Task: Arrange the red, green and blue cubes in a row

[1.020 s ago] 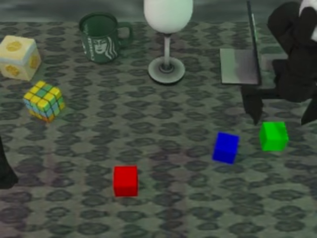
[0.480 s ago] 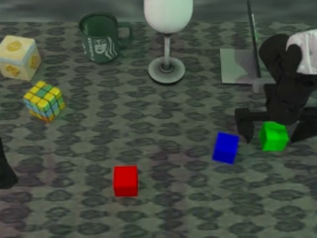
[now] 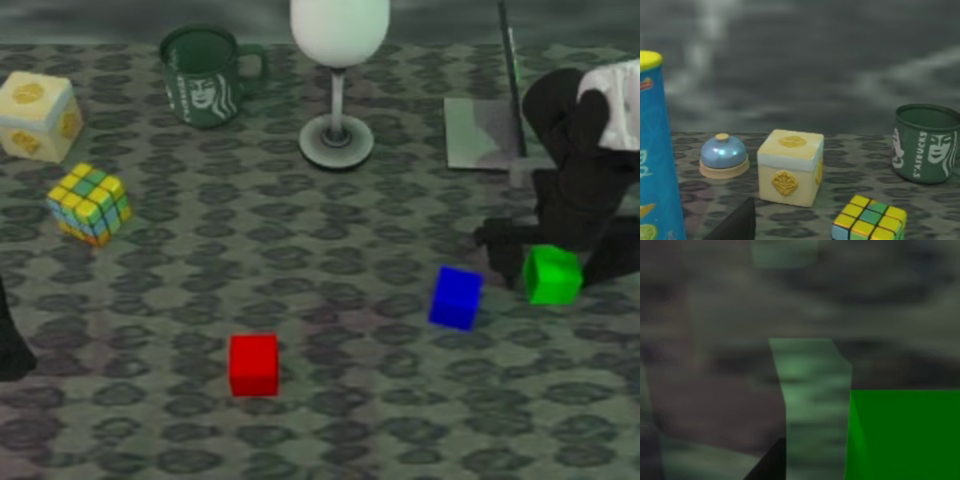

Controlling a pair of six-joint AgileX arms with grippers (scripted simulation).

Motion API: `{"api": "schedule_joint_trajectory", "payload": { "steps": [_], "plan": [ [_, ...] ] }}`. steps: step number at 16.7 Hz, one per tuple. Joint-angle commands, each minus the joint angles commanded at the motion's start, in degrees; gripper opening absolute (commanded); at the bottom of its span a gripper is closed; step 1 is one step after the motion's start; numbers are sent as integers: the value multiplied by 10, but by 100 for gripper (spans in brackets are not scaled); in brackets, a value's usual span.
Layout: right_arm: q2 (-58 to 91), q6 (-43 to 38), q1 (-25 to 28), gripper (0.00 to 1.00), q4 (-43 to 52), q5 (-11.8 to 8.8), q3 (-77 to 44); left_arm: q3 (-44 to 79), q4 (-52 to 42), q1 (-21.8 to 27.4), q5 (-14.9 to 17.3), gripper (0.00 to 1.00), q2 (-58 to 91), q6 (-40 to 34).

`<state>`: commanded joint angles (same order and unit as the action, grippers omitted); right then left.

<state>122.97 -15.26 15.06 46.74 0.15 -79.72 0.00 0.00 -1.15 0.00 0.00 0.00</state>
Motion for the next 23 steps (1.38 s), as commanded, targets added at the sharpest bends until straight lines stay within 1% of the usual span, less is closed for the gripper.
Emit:
{"api": "schedule_joint_trajectory", "payload": {
  "steps": [7,8,17,19,23],
  "plan": [
    [0,0,0,2,0,0,0,0,0,0,0,100,0,0],
    [0,0,0,0,0,0,0,0,0,0,0,100,0,0],
    [-7,0,-1,0,4,2,-3,0,0,0,0,100,0,0],
    [-15,0,0,0,26,1,-18,0,0,0,0,100,0,0],
    [-47,1,2,0,114,1,-66,0,0,0,0,100,0,0]
  ]
}}
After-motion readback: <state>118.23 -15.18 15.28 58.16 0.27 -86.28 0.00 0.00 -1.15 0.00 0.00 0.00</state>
